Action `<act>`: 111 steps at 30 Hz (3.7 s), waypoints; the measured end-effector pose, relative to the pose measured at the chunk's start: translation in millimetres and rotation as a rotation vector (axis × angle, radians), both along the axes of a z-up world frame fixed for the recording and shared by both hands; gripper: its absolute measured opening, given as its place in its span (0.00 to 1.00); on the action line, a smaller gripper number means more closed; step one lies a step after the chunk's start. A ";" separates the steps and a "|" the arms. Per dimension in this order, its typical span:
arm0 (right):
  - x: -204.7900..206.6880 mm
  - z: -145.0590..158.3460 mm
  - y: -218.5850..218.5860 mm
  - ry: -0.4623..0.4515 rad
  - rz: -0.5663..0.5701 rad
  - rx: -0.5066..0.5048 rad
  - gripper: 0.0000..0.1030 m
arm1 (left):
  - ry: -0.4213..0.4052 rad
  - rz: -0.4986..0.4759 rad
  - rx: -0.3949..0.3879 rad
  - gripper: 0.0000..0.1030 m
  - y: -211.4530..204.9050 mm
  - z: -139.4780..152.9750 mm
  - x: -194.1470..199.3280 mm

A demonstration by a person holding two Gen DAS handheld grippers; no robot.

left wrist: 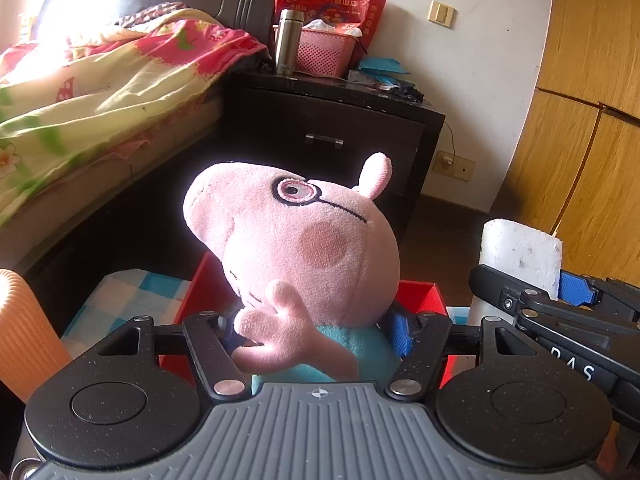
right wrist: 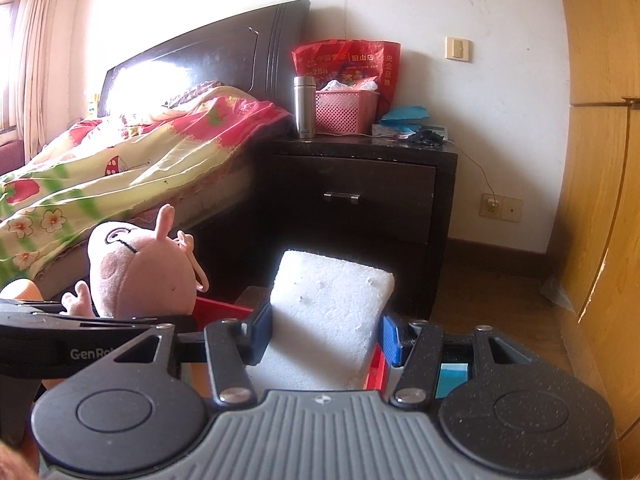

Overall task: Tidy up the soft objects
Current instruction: 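Hold the pig over the red box while the right gripper brings the block, then drop the pig into the box with the left while the right releases the block, then move the left gripper back to the pile and grasp the purple towel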

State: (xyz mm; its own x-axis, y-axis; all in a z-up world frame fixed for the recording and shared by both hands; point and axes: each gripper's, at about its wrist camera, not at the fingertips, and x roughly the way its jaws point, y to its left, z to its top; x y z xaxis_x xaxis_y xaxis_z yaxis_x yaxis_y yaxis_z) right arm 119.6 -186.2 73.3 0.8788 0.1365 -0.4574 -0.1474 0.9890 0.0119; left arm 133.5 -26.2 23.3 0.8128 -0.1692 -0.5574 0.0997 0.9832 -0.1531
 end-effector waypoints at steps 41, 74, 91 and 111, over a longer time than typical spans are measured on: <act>65.9 -76.0 -14.7 0.105 -0.070 -0.006 0.37 | 0.034 0.042 0.075 0.74 -9.1 -36.2 55.2; 3.3 -18.8 -28.0 0.107 -0.100 0.027 0.64 | 0.014 -0.004 0.106 0.89 -6.2 1.2 -15.6; -50.4 -35.7 -38.5 0.193 -0.083 -0.037 0.64 | 0.102 -0.129 0.178 0.89 -11.7 -24.1 -74.7; -118.2 -58.9 -49.4 0.320 -0.066 -0.036 0.65 | 0.259 -0.299 0.201 0.89 -23.1 -69.1 -152.3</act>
